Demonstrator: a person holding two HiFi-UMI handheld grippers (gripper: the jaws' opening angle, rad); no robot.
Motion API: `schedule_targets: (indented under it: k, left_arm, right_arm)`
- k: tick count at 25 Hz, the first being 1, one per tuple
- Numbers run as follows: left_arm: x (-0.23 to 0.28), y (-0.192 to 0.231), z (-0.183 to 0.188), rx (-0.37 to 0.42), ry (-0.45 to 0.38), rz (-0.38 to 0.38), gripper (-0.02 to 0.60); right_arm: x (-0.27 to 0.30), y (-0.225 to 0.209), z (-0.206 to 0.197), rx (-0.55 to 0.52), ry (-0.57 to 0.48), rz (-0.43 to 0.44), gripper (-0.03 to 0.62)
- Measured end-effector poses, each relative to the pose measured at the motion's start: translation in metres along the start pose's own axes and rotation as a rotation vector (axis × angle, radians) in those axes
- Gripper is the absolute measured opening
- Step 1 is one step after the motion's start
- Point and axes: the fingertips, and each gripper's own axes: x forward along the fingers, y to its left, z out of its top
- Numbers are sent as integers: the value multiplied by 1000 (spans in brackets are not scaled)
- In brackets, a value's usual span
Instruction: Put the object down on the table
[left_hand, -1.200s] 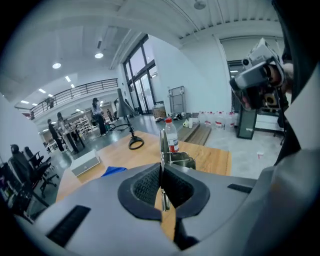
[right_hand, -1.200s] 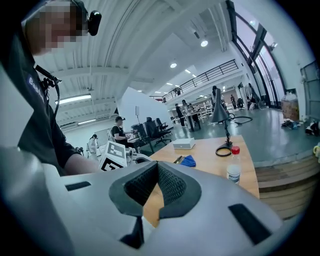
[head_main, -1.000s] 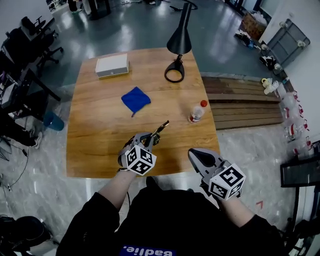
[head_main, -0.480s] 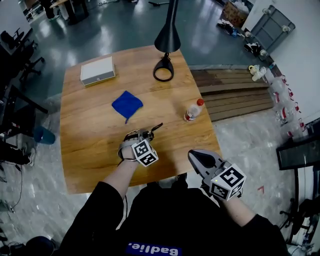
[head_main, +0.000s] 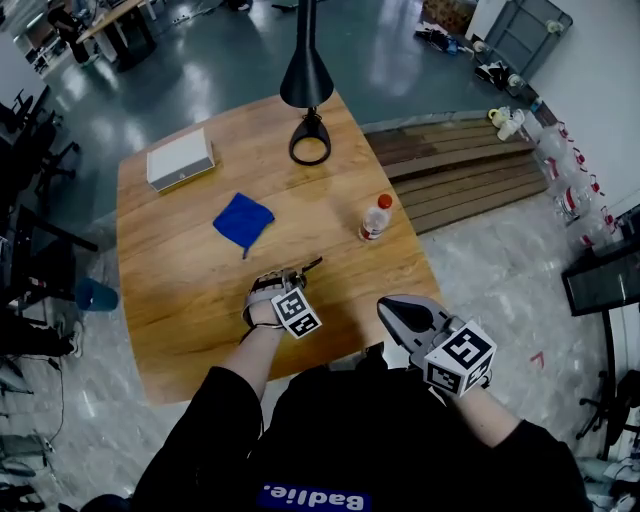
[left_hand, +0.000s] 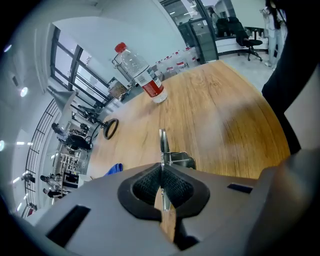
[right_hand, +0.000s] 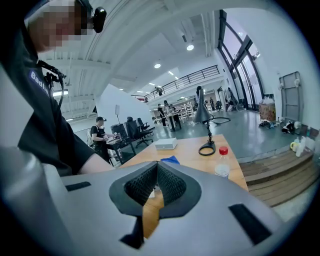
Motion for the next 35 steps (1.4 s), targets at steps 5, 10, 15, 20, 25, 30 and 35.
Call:
schedule_targets:
  k: [5, 10, 15, 20, 25, 30, 35]
  left_arm:
    - [6, -9, 2, 20, 15, -19, 9]
    - [6, -21, 3, 47, 32, -40, 9]
    - [7, -32, 1, 58, 35, -61, 12]
    - [6, -48, -1, 43, 34, -115, 48]
    - [-1, -50, -1, -69, 39, -170, 166]
    - [-29, -44, 3, -207, 26, -139, 181]
    - [-77, -38, 25, -470, -36, -91, 183]
  right_arm:
    - [-5, -7, -5, 15, 2, -17, 5]
    - [-11, -4, -5, 6, 9, -20, 5]
    - [-19, 0, -10, 16, -7, -45, 5]
    - [-32, 4, -19, 39, -22, -66, 5]
    - [-42, -1, -16, 22, -24, -34, 5]
    - [-48, -8, -7, -15, -22, 73, 5]
    - [-64, -31, -7, -18, -32, 155, 5]
